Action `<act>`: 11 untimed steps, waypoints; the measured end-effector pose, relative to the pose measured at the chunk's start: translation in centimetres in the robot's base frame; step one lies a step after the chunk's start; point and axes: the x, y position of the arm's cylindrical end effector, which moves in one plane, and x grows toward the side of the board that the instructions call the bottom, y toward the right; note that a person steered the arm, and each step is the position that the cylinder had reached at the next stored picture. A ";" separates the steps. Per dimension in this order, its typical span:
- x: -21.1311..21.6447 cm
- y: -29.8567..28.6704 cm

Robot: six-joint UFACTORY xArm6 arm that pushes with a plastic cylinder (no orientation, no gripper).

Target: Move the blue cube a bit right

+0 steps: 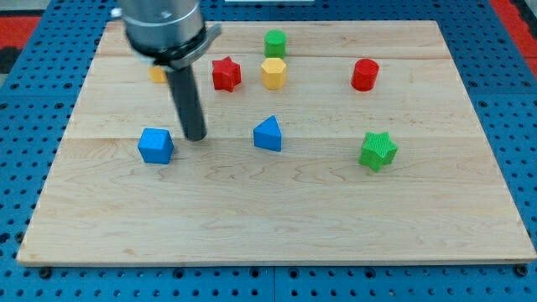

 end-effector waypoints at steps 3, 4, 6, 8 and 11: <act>2.2 10.5; -0.2 7.5; -0.7 -9.3; 3.4 -8.6; 9.2 -5.6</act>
